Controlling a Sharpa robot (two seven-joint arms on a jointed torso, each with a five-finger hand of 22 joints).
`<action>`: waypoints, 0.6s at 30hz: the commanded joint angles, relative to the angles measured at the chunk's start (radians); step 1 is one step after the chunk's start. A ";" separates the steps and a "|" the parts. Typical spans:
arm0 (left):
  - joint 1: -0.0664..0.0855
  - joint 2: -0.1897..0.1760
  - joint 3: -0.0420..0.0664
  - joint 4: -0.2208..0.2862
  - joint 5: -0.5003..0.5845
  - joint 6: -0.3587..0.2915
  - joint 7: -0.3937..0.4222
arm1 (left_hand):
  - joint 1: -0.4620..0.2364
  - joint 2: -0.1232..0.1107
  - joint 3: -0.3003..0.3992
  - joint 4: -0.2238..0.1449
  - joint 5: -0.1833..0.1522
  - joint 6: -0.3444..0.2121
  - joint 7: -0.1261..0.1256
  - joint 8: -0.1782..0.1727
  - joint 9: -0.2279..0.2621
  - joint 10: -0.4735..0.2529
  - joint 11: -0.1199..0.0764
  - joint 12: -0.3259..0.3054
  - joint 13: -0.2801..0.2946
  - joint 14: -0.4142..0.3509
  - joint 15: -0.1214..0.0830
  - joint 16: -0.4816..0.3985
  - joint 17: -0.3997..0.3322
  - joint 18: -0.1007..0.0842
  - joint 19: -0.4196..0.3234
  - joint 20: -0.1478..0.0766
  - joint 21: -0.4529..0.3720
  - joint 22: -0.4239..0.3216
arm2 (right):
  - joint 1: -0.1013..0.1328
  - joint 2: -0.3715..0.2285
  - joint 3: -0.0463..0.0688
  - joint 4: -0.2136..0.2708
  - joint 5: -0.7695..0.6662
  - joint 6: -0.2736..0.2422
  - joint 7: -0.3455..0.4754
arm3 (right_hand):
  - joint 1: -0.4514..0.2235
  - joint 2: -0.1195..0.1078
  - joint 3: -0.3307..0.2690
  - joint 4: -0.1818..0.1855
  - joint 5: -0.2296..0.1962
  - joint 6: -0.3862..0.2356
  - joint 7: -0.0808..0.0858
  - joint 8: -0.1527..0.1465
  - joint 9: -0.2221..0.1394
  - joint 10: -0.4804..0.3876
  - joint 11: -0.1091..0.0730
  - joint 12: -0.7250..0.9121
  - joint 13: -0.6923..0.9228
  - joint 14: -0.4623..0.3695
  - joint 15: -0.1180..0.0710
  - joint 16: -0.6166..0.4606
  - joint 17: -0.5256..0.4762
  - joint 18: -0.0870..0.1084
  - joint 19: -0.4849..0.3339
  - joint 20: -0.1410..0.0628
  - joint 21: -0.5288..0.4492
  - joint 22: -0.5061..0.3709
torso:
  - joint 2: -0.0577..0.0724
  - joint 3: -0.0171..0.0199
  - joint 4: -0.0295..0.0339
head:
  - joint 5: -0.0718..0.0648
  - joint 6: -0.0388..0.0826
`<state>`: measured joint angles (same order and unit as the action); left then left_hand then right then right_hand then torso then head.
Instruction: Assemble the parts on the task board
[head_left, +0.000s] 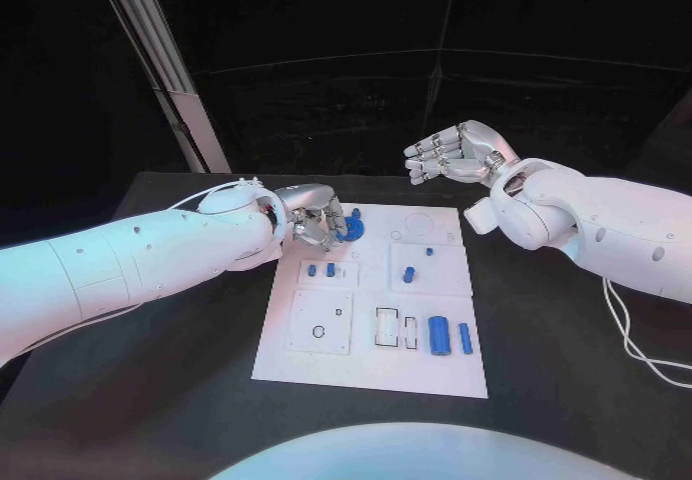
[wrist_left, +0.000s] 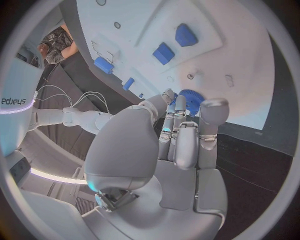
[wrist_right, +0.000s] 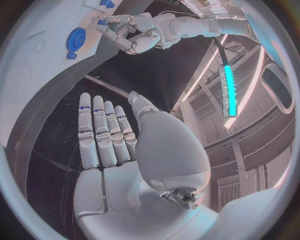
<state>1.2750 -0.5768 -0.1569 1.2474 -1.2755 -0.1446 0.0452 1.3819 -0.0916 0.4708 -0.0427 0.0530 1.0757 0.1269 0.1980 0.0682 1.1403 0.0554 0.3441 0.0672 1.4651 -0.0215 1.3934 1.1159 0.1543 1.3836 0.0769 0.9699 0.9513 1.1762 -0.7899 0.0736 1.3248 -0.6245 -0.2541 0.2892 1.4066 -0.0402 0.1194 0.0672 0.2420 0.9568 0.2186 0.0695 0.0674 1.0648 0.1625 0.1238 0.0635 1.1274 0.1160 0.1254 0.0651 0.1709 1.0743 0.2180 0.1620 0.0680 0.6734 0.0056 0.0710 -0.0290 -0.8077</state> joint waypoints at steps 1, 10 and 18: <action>0.001 -0.016 0.001 0.006 0.034 0.013 0.009 | -0.003 -0.010 0.005 -0.001 -0.003 0.006 0.003 -0.006 0.000 0.007 0.002 -0.005 0.001 0.024 -0.003 0.003 -0.001 -0.019 0.004 -0.002 0.005 0.002 | 0.001 -0.001 0.000 0.000 0.000 0.008 0.012 | -0.003 0.007 0.005 -0.002 -0.006 0.001 0.006 -0.002 -0.001 -0.006 0.002 0.003 -0.001 -0.004 0.001 0.005 -0.001 0.011 0.009 0.000 -0.006 0.001 | 0.001 0.0005 -0.0008 | 0.000 0.002; 0.001 -0.035 0.001 -0.012 0.039 0.060 -0.003 | -0.005 -0.012 0.005 -0.002 -0.003 0.007 0.003 -0.007 0.000 0.008 0.001 -0.007 0.002 0.024 -0.003 0.003 -0.002 -0.020 0.005 -0.002 0.007 0.005 | 0.000 -0.001 0.000 -0.002 0.000 0.009 0.012 | -0.003 0.007 0.005 -0.002 -0.006 0.001 0.006 -0.002 -0.001 -0.006 0.002 0.003 -0.001 -0.004 0.001 0.005 -0.001 0.011 0.009 0.000 -0.006 0.001 | 0.002 0.0007 -0.0020 | 0.004 0.002; 0.001 -0.030 0.000 -0.031 0.040 0.078 -0.008 | -0.005 -0.013 0.005 -0.002 -0.003 0.007 0.003 -0.008 0.000 0.009 0.001 -0.007 0.002 0.024 -0.003 0.003 -0.001 -0.020 0.005 -0.002 0.007 0.005 | 0.000 -0.001 0.000 -0.002 0.000 0.009 0.012 | -0.003 0.007 0.005 -0.002 -0.006 0.001 0.006 -0.002 -0.001 -0.006 0.002 0.003 -0.001 -0.004 0.001 0.005 -0.001 0.011 0.009 0.000 -0.006 0.001 | 0.003 0.0014 -0.0023 | 0.006 0.002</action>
<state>1.2745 -0.6081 -0.1580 1.2180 -1.2451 -0.0931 0.0411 1.3788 -0.0947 0.4706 -0.0427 0.0531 1.0773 0.1286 0.1942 0.0682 1.1402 0.0554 0.3402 0.0672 1.4651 -0.0215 1.3934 1.1145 0.1543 1.3836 0.0769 0.9699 0.9551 1.1744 -0.7905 0.0735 1.3212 -0.6246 -0.2524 0.2899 1.4066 -0.0402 0.1194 0.0672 0.2420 0.9568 0.2186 0.0695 0.0674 1.0648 0.1625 0.1238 0.0636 1.1274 0.1160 0.1254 0.0651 0.1709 1.0744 0.2180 0.1620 0.0680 0.6755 0.0068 0.0690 -0.0226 -0.8051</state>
